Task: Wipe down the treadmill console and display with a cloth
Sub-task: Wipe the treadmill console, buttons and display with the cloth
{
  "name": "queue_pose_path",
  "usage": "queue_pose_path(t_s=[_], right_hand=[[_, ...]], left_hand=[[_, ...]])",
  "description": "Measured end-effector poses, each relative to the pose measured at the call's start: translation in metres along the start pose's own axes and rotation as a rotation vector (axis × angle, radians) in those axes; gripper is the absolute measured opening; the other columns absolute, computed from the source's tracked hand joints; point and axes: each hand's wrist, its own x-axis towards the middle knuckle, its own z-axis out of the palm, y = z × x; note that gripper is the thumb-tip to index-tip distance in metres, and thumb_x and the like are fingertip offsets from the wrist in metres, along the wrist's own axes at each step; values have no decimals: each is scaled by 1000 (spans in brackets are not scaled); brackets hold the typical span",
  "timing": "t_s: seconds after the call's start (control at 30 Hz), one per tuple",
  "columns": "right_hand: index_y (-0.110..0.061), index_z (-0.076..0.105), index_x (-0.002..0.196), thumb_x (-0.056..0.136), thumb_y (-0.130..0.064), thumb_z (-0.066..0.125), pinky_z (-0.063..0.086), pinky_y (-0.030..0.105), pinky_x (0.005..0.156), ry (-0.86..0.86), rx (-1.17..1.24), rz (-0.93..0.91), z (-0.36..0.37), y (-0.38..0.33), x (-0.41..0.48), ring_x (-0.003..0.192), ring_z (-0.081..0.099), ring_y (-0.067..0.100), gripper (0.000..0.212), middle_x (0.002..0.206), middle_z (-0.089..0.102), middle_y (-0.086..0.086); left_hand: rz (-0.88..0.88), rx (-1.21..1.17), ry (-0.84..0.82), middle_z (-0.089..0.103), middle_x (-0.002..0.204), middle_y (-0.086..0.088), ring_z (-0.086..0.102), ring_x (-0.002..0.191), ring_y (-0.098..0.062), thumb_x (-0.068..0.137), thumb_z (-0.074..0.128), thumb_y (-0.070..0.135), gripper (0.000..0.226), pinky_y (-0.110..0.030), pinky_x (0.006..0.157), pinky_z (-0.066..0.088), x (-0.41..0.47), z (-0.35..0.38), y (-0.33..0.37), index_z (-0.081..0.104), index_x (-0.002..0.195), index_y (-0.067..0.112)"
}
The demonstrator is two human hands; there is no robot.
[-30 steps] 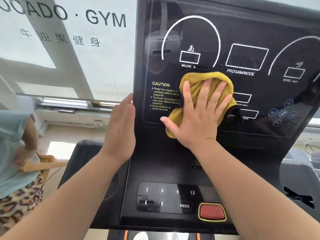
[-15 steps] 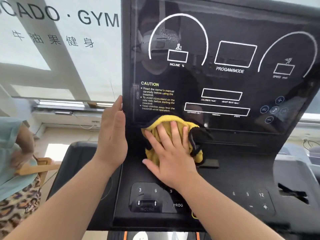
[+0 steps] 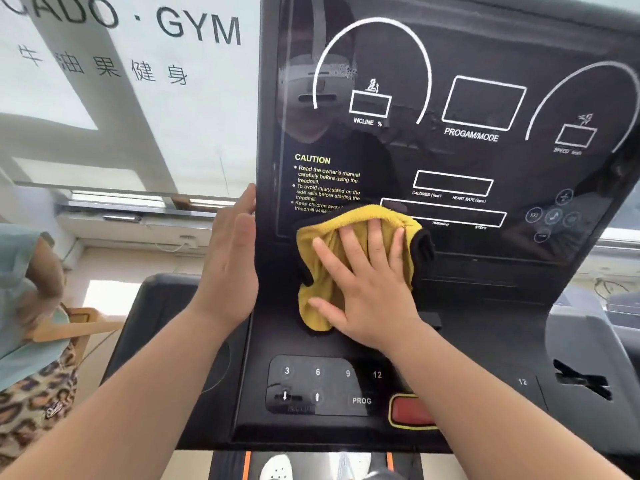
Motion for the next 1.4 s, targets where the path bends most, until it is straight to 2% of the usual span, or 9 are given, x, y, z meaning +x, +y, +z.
queue_pose_path(t_s=[0.13, 0.3, 0.5, 0.57, 0.63, 0.7, 1.0, 1.2, 1.4], right_hand=[[-24, 16, 163, 93, -75, 42, -11, 69, 120, 110, -38, 100, -18, 7, 53, 153, 6, 48, 91, 167, 26, 13], [-29, 19, 164, 89, -82, 42, -9, 73, 117, 204, -65, 149, -41, 4, 111, 153, 6, 54, 95, 170, 18, 15], [-38, 26, 162, 87, -78, 50, -11, 66, 121, 169, -86, -30, -25, -1, 84, 154, 9, 42, 88, 169, 26, 4], [-40, 34, 159, 85, -74, 58, 1, 62, 123, 149, -37, -89, -13, -4, 65, 154, 12, 39, 85, 166, 33, 0], [-42, 39, 156, 83, -73, 61, 27, 51, 115, 142, -33, -133, -4, -1, 48, 154, 18, 36, 82, 163, 39, -3], [-43, 42, 154, 83, -76, 60, 34, 45, 107, 158, -39, -167, -3, 13, 43, 153, 23, 34, 81, 161, 42, -5], [-38, 42, 155, 81, -84, 54, 10, 67, 120, 365, -98, -73, -72, 73, 137, 153, 22, 46, 88, 164, 38, 7], [-35, 34, 160, 83, -83, 50, 9, 67, 120, 358, -154, -38, -99, 69, 175, 155, 18, 44, 92, 167, 30, 8], [-24, 66, 137, 82, -66, 67, 37, 50, 111, 506, -36, -173, -57, 43, 132, 128, 46, 29, 69, 139, 60, 6]], left_hand=[[-6, 1, -21, 44, 153, 13, 37, 145, -13, 87, 15, 87, 85, -53, 119, 31, 1, -4, 4, 34, 155, 38], [-80, -34, -63, 45, 153, 13, 41, 142, -8, 84, 16, 89, 87, -51, 117, 35, 4, -7, 10, 36, 154, 41], [-120, -139, -10, 58, 140, 11, 55, 126, -5, 85, 17, 77, 74, -45, 105, 48, 5, -7, 21, 53, 140, 43], [-88, -110, 39, 62, 134, 8, 59, 120, -8, 88, 20, 76, 72, -49, 104, 49, 8, -6, 20, 56, 138, 38], [-24, -6, 77, 60, 135, 4, 57, 123, -14, 88, 19, 84, 82, -54, 105, 46, 13, -5, 21, 53, 142, 31], [65, 83, 78, 53, 142, 5, 53, 130, -19, 86, 14, 86, 91, -55, 108, 43, 20, -4, 28, 46, 149, 27], [105, 80, 67, 50, 143, 7, 49, 135, -24, 84, 13, 89, 97, -58, 110, 40, 37, 0, 39, 42, 152, 27], [116, 71, 39, 50, 142, 10, 48, 136, -19, 84, 16, 90, 97, -57, 109, 41, 32, -4, 38, 40, 154, 26], [125, 78, 35, 48, 141, 21, 48, 136, -18, 85, 16, 88, 93, -57, 109, 42, 32, -3, 37, 39, 154, 30]])
